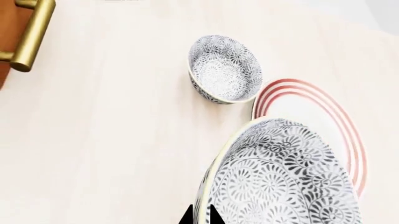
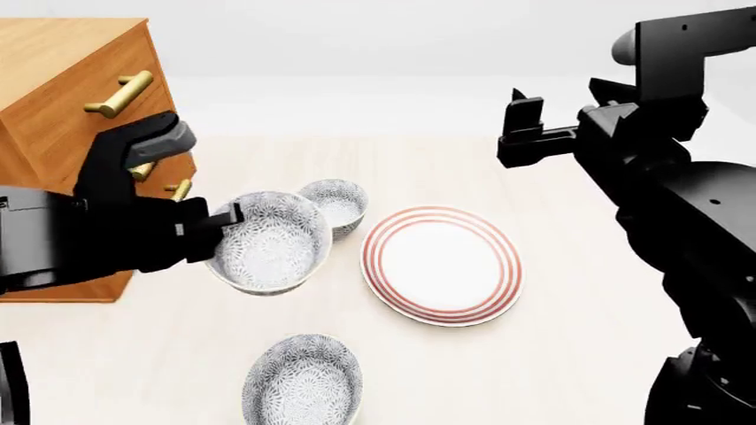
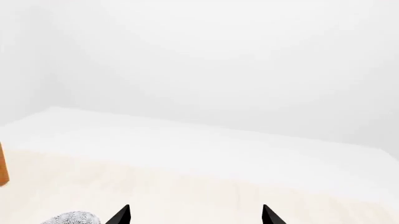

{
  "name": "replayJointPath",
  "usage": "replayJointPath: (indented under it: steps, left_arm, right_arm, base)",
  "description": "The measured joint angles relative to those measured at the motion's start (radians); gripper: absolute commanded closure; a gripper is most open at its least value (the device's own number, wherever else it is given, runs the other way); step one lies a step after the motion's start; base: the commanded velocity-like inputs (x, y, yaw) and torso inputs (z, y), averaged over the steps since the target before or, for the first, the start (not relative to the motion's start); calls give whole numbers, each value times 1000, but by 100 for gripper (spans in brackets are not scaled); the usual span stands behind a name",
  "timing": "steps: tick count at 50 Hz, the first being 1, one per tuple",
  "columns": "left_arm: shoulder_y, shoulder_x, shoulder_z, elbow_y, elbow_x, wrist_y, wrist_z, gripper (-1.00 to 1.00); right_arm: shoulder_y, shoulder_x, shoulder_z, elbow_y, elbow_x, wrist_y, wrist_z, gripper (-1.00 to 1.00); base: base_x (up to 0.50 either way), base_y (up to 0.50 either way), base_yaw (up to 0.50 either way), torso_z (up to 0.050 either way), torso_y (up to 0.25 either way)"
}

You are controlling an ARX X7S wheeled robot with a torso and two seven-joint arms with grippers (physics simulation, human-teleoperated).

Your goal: Stack the bowl in the middle on the bowl at the back.

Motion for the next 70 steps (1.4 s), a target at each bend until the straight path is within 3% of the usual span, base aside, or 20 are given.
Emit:
replayJointPath:
  steps: [13,33,49,70]
  left_arm:
    - [44,-94,89,110,-299,69,-141,100]
    - [106,-186,193,250,-540,169,-201,100]
    - [125,-212,241,327,-611,218,-197,100]
    - [144,-210,278,371,-588,220,-167,100]
  right_arm:
    - [3,-3,-6,7,6,-16,-1,-100]
    - [-6,0,5,-17,21,-7,10,-100]
    - [-18,3,25,-46,36,9,22,-100]
    - [-43,11,62,-90,59,38,40,-100]
  base:
    - [0,0,0,0,1]
    - [0,0,0,0,0]
    - [0,0,0,0,1]
    - [0,0,0,0,0]
